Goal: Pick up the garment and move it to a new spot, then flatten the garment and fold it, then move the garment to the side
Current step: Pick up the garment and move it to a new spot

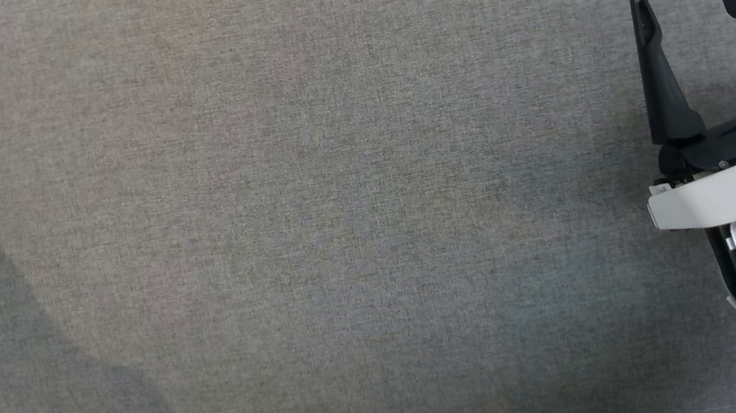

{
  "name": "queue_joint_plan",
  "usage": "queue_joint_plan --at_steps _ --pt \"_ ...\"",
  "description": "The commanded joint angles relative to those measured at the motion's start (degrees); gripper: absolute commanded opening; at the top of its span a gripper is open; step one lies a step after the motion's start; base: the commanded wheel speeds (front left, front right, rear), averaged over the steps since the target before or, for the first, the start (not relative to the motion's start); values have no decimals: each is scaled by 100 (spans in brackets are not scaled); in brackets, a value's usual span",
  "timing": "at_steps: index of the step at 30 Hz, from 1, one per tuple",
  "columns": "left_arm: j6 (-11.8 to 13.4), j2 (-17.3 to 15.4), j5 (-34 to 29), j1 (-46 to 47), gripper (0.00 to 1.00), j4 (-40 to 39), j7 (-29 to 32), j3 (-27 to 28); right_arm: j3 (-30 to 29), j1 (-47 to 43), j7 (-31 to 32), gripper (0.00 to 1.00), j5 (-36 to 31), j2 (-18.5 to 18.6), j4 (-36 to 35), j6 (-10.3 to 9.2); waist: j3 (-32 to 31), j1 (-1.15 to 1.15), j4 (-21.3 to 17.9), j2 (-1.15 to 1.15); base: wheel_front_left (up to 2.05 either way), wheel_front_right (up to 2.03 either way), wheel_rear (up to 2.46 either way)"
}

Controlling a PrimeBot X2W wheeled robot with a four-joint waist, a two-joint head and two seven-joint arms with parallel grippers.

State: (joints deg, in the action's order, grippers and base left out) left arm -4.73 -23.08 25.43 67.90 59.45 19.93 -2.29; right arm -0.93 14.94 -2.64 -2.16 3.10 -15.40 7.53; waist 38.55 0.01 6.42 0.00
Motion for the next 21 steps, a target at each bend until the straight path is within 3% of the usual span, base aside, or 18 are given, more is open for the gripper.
queue_joint_plan --at_steps 1,10,16,21 --pt "-10 30 -10 24 0 60 -85 -44 16 45 -54 100 20 2 44 -9 -90 -1 22 0 0 0 0" --pt "-74 -28 -138 272 0 3 -618 -226 20 -46 -305 100 156 -14 501 -9 -797 -1 -64 0 0 0 0" --pt "-186 282 -293 484 0 -262 -676 -593 -54 -213 -547 100 462 -19 954 -9 -1500 -1 -278 0 0 0 0" --pt "-266 770 -135 558 0 -648 -567 -991 -166 -453 -766 100 684 -19 1370 -9 -2185 -1 -518 0 0 0 0"
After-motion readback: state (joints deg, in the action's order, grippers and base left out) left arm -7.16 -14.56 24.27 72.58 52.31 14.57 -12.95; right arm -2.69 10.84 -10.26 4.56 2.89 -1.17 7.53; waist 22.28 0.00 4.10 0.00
